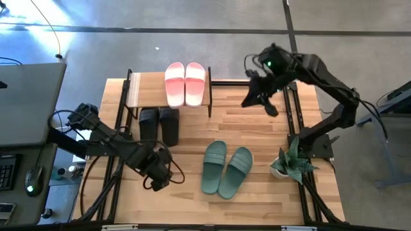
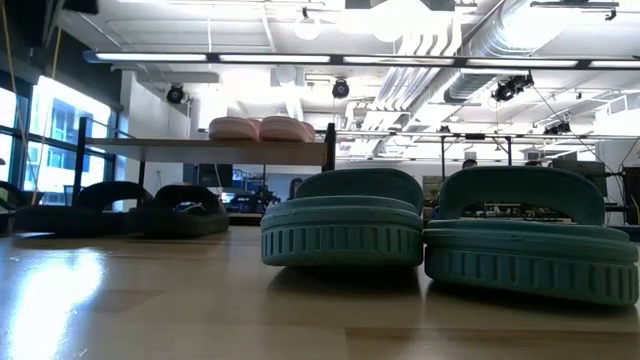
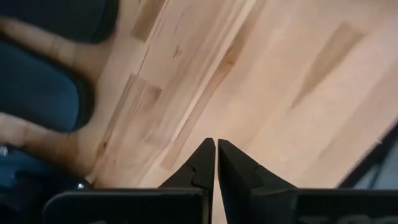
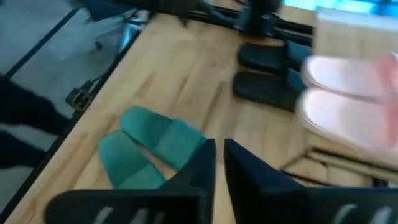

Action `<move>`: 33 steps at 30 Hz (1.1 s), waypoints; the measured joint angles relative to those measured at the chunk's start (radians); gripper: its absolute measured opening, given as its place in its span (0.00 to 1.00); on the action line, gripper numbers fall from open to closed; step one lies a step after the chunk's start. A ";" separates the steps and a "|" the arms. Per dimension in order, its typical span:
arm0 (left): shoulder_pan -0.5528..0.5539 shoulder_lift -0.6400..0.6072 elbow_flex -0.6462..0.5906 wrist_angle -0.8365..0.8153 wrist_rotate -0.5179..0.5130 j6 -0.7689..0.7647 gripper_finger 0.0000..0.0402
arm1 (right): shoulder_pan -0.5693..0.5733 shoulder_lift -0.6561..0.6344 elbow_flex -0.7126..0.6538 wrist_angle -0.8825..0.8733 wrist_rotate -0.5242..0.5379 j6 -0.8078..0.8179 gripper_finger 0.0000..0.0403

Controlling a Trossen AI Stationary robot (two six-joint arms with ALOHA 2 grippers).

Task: Pick and place slides into the shelf
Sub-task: Adjust the black slides under the shelf

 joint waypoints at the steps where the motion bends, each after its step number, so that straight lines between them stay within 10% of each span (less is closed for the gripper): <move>1: -0.007 0.003 -0.016 0.006 0.000 -0.022 0.02 | 0.031 0.000 0.000 0.006 0.015 0.000 0.02; 15: -0.015 0.012 -0.385 0.309 0.050 -0.163 0.00 | 0.045 -0.329 -0.638 0.489 0.284 0.170 0.00; 33: 0.251 0.012 -0.603 0.493 0.085 -0.043 0.00 | 0.044 -0.406 -0.716 0.519 0.290 0.246 0.00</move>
